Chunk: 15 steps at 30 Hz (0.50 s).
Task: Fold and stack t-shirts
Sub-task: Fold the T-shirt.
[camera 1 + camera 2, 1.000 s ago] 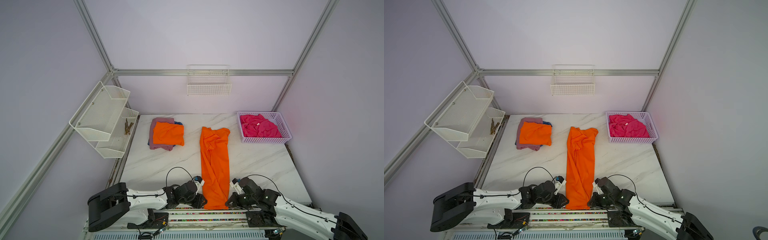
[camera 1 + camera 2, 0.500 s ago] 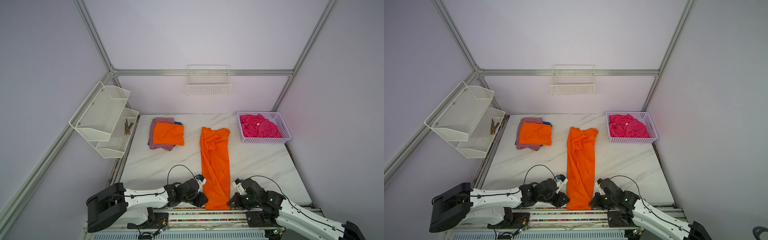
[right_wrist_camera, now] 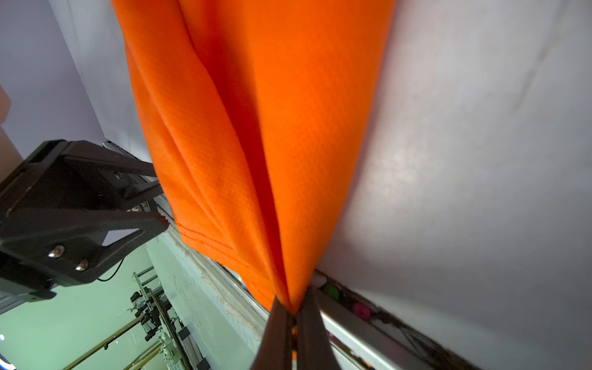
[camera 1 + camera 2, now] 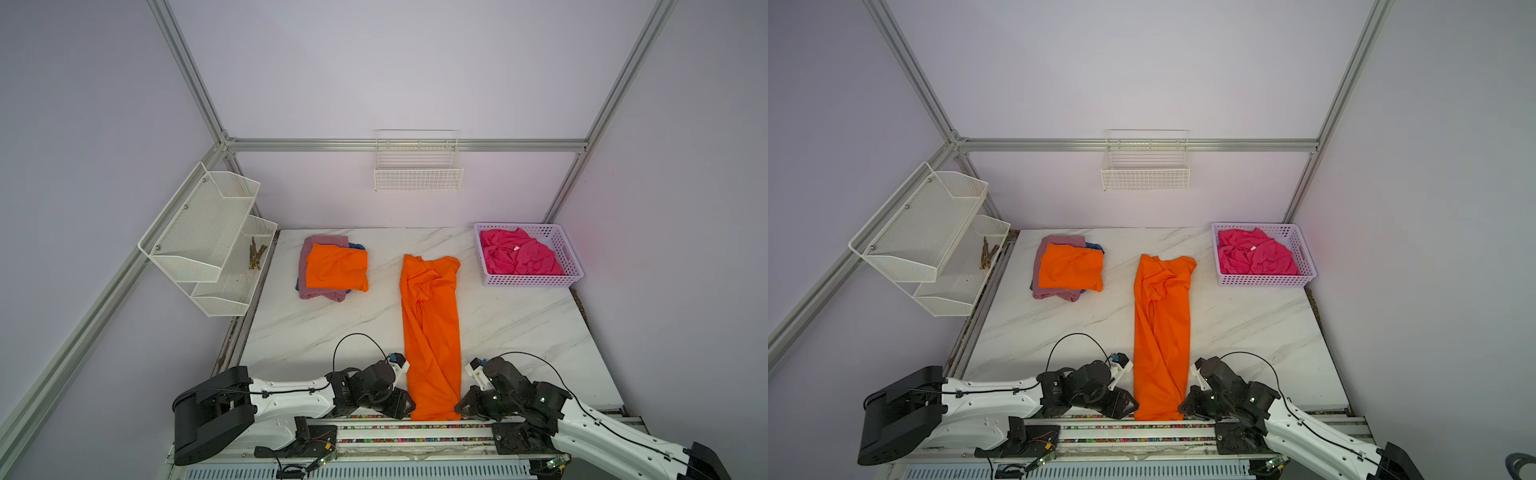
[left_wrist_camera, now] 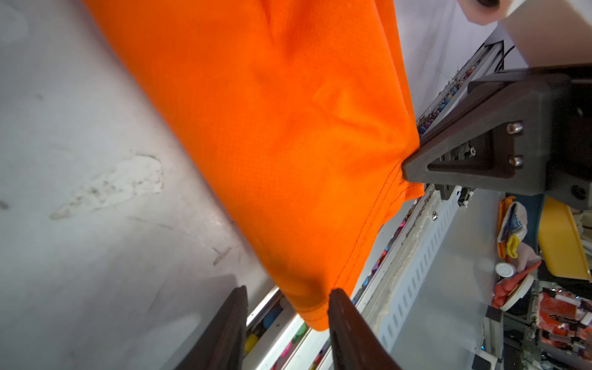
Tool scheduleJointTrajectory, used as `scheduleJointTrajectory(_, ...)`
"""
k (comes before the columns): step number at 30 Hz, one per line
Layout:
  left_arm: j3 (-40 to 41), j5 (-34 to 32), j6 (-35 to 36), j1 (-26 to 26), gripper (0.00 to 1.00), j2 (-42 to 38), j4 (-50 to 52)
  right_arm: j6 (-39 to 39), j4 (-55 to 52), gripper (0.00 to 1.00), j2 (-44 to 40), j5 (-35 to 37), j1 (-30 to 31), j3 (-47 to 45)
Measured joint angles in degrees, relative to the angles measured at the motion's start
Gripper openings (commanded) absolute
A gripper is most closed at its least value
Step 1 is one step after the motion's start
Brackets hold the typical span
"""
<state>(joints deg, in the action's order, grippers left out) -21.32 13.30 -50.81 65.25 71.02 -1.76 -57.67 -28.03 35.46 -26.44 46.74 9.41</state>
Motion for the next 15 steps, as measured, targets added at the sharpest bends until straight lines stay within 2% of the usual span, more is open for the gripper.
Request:
scheduleJointTrajectory(5, -0.22, 0.24, 0.04, 0.0, 0.48, 1.09, -1.14, 0.0, -0.09, 0.0, 0.04, 0.02, 0.0, 0.0)
scheduleJointTrajectory(15, -4.37, 5.4, 0.85, -0.92, 0.46, 12.13, -11.3, 0.39, -1.22, 0.0, 0.04, 0.09, -0.02, 0.07)
